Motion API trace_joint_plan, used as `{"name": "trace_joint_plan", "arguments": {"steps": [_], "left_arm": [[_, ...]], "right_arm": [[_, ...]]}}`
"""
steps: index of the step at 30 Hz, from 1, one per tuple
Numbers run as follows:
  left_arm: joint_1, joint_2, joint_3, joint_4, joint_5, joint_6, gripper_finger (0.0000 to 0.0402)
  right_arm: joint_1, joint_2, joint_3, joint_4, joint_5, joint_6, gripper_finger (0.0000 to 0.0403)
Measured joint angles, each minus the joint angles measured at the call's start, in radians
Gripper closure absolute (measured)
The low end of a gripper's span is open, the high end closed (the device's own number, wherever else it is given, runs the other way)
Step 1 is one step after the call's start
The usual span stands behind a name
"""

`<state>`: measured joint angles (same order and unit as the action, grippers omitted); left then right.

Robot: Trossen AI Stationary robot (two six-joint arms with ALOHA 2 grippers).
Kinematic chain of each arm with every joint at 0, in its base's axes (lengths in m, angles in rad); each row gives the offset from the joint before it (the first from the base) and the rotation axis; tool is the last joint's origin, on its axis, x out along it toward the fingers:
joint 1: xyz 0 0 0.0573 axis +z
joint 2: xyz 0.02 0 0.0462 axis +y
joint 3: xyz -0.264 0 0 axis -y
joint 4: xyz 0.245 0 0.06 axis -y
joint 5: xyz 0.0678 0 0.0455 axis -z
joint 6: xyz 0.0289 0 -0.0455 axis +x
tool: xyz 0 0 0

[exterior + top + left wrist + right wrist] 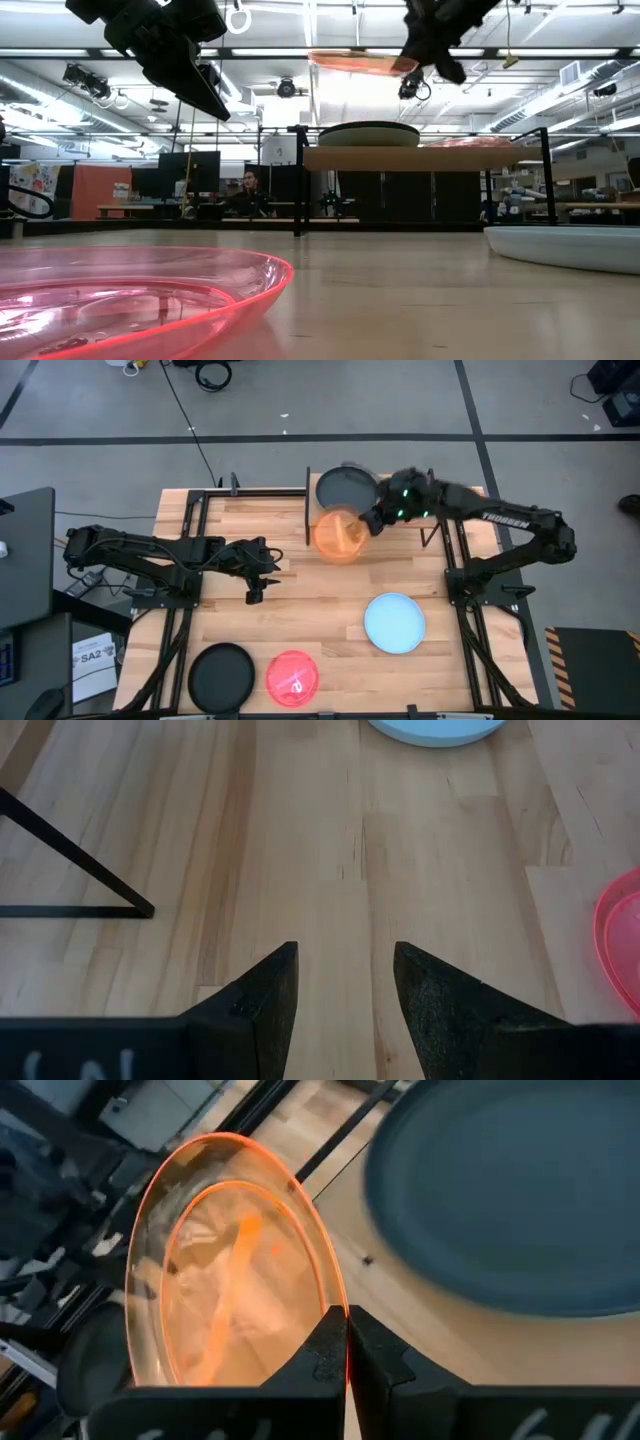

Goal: Place and stack plates onto a shelf
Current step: Stack the orange plate on top of the green plate on the shelf

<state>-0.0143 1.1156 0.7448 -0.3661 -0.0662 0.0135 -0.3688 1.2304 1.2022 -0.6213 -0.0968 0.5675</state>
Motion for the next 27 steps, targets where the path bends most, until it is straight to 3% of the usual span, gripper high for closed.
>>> {"name": "trace_joint_plan", "arguments": {"steps": [10, 19, 27], "left_arm": [[0.000, 0.000, 0.000, 0.000, 0.000, 0.000, 0.0228], [0.000, 0.000, 0.000, 0.000, 0.000, 0.000, 0.0228], [0.000, 0.000, 0.000, 0.000, 0.000, 0.000, 0.0228]], "right_arm": [[-0.267, -0.001, 0.277, -0.425, -0.024, -0.154, 0.0393], [-0.502, -0.001, 0.291, -0.602, -0.029, -0.212, 0.0392], [-0.658, 0.000, 0.291, -0.631, -0.027, -0.256, 0.0392]]}}
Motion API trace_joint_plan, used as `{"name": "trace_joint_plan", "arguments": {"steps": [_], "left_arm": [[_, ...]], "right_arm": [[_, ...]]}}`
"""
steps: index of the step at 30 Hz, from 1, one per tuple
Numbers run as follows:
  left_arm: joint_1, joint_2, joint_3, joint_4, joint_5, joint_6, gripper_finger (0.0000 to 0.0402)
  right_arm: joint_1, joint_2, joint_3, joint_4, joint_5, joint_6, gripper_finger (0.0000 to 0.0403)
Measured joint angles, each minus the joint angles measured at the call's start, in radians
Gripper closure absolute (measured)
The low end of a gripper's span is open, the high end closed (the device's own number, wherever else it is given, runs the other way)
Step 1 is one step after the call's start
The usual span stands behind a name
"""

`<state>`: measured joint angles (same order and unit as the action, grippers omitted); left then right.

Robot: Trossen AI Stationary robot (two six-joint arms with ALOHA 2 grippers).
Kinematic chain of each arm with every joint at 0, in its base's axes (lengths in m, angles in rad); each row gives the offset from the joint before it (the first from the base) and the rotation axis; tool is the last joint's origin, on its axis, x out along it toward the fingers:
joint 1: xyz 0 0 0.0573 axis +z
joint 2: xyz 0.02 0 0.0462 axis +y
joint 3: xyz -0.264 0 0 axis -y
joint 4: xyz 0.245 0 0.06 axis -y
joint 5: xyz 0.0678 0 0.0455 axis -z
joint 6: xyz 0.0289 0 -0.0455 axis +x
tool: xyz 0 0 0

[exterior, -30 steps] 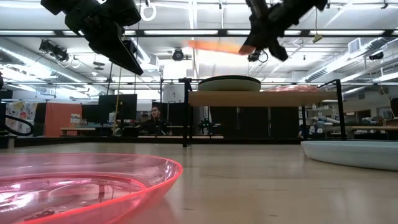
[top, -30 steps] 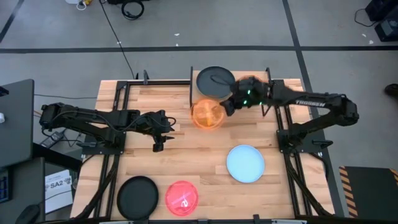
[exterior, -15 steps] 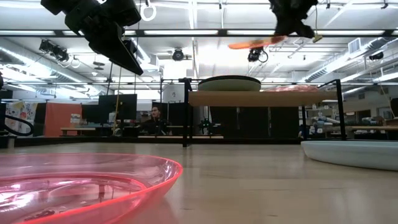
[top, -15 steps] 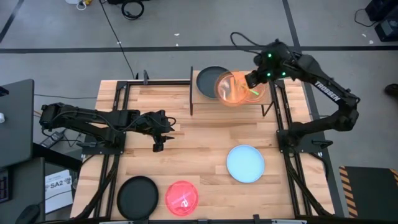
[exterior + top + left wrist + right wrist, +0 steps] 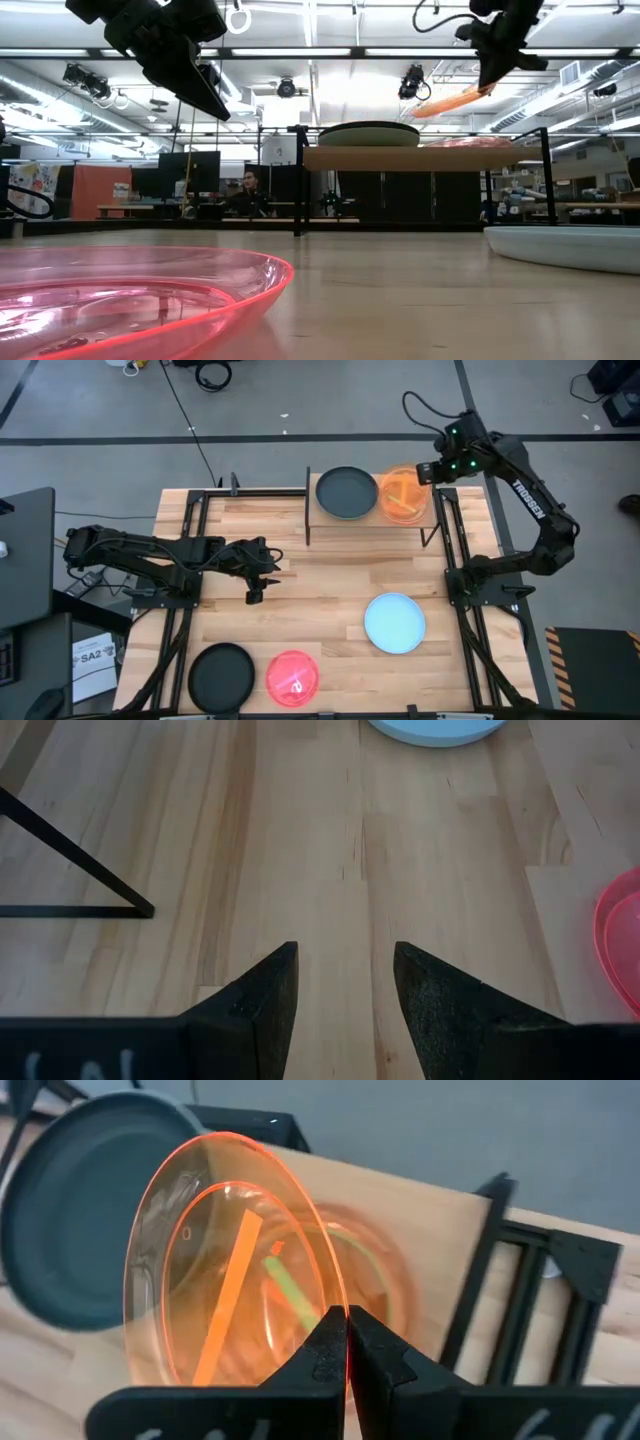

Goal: Place and stack plates onto a shelf
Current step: Stack the orange plate on top of the green plate on the shelf

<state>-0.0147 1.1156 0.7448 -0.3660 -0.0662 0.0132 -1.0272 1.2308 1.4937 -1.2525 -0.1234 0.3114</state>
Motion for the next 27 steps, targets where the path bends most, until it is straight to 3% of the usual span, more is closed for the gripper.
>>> {"name": "trace_joint_plan", "arguments": {"steps": [11, 27], "left_arm": [[0.000, 0.000, 0.000, 0.000, 0.000, 0.000, 0.0228], [0.000, 0.000, 0.000, 0.000, 0.000, 0.000, 0.0228]], "right_arm": [[-0.031, 0.007, -0.001, -0.021, 0.033, 0.008, 0.0392], [0.045, 0.014, -0.087, 0.003, 0.213, 0.037, 0.0393]]}}
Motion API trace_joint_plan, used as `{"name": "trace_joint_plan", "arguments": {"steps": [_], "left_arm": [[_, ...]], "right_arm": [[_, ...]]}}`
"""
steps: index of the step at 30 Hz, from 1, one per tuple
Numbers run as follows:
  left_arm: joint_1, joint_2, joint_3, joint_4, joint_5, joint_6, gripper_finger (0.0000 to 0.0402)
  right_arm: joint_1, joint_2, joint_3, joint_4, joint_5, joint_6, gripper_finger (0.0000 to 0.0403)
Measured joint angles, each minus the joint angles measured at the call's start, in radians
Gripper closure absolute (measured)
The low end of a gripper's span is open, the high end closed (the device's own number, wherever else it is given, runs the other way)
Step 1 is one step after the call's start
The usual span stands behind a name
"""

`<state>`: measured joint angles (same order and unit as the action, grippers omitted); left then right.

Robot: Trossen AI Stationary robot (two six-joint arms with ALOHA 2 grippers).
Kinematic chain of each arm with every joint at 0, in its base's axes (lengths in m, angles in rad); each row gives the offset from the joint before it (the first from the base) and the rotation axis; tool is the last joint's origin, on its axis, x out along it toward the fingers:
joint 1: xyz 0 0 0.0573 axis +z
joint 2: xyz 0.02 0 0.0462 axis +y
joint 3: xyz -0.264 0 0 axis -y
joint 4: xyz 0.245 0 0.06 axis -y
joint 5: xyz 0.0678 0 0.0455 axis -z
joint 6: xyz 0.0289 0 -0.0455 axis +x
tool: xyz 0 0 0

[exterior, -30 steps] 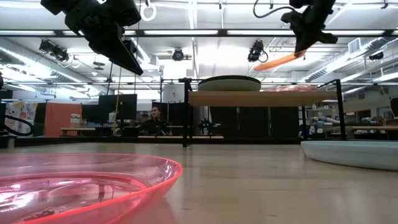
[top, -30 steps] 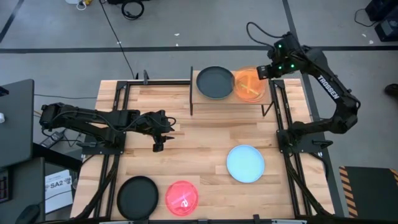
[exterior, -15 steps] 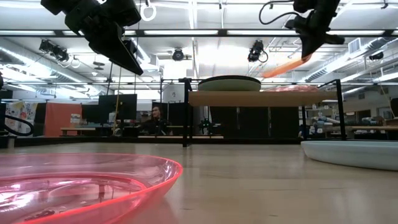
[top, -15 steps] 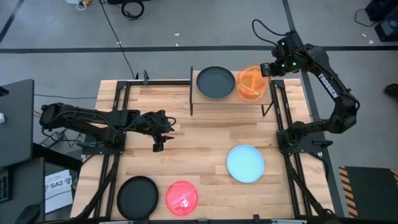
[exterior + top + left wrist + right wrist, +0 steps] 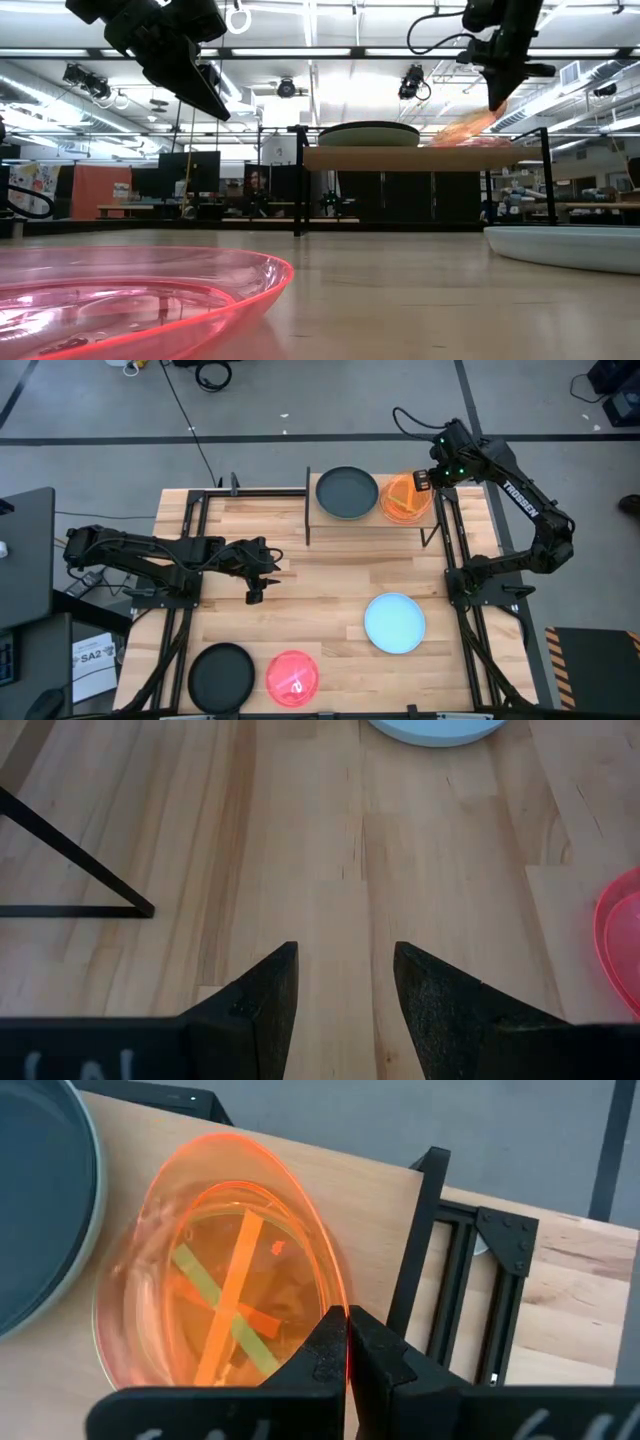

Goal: Place and stack plates onto a shelf
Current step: Stack the orange plate on top of the green plate on the shelf

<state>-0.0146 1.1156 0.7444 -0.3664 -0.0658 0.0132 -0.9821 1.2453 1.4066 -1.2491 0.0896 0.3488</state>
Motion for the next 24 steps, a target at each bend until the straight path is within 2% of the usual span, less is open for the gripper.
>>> {"name": "trace_joint_plan", "arguments": {"steps": [24], "left_arm": [[0.000, 0.000, 0.000, 0.000, 0.000, 0.000, 0.0228]], "right_arm": [[0.000, 0.000, -0.006, 0.047, 0.007, 0.026, 0.0382]]}}
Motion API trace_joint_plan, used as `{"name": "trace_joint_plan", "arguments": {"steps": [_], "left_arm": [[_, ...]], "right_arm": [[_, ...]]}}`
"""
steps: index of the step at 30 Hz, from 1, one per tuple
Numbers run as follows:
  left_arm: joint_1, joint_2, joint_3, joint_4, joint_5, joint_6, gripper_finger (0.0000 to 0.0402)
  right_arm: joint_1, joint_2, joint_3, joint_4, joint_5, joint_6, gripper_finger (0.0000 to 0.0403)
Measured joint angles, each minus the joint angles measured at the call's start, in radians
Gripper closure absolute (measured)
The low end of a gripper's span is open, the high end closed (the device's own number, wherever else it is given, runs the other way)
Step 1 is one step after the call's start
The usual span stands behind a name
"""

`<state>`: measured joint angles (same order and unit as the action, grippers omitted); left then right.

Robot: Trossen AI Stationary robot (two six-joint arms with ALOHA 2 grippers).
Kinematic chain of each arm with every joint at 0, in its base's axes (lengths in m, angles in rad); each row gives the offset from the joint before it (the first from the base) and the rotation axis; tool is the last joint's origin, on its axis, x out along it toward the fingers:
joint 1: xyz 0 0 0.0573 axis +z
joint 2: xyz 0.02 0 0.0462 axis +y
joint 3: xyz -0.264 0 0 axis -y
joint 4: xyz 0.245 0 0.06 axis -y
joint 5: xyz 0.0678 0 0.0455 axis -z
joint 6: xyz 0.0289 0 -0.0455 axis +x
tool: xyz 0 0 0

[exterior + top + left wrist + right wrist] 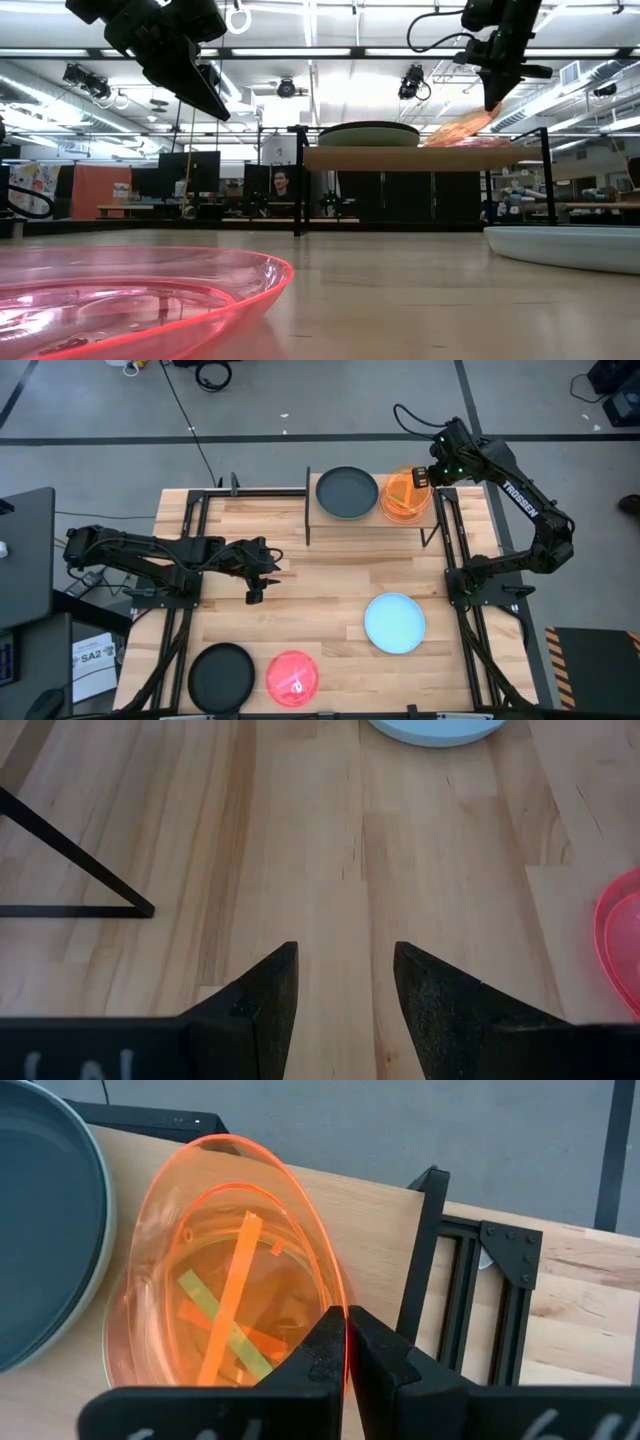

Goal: Place and stack plates onto a shelf
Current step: Stack the orange plate on top of the green plate on the shelf, then stack the black plate on top of the black plate on the shelf

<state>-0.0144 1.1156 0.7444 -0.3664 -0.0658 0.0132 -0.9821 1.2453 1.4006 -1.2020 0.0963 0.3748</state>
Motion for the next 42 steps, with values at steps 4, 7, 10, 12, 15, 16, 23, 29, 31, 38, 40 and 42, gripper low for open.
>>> {"name": "trace_joint_plan", "arguments": {"steps": [4, 7, 10, 12, 15, 16, 23, 29, 31, 38, 40, 42], "left_arm": [[0.000, 0.000, 0.000, 0.000, 0.000, 0.000, 0.0228], [0.000, 0.000, 0.000, 0.000, 0.000, 0.000, 0.0228], [0.000, 0.000, 0.000, 0.000, 0.000, 0.000, 0.0228], [0.000, 0.000, 0.000, 0.000, 0.000, 0.000, 0.0228], [0.000, 0.000, 0.000, 0.000, 0.000, 0.000, 0.0228], [0.000, 0.000, 0.000, 0.000, 0.000, 0.000, 0.0228], [0.000, 0.000, 0.000, 0.000, 0.000, 0.000, 0.0228], [0.000, 0.000, 0.000, 0.000, 0.000, 0.000, 0.0228], [0.000, 0.000, 0.000, 0.000, 0.000, 0.000, 0.0228], [0.000, 0.000, 0.000, -0.001, 0.000, 0.000, 0.0228], [0.000, 0.000, 0.000, -0.001, 0.000, 0.000, 0.0228], [0.000, 0.000, 0.000, 0.000, 0.000, 0.000, 0.0228]], "right_arm": [[0.000, 0.000, 0.000, 0.000, 0.000, 0.000, 0.0371], [0.000, 0.000, 0.000, 0.001, 0.013, 0.000, 0.0356], [0.000, 0.000, 0.000, 0.002, 0.015, 0.000, 0.0337], [0.000, 0.000, 0.000, 0.002, 0.015, 0.000, 0.0325], [0.000, 0.000, 0.000, 0.002, 0.015, 0.000, 0.0308], [0.000, 0.000, 0.000, 0.002, 0.015, 0.000, 0.0302], [0.000, 0.000, 0.000, 0.002, 0.015, 0.000, 0.0276], [0.000, 0.000, 0.000, 0.002, 0.015, -0.001, 0.0273], [0.000, 0.000, 0.000, 0.002, 0.015, -0.002, 0.0272], [0.000, 0.000, 0.000, 0.002, 0.015, -0.001, 0.0272], [0.000, 0.000, 0.000, 0.002, 0.015, -0.001, 0.0272], [0.000, 0.000, 0.000, 0.000, 0.015, -0.003, 0.0272]]}}
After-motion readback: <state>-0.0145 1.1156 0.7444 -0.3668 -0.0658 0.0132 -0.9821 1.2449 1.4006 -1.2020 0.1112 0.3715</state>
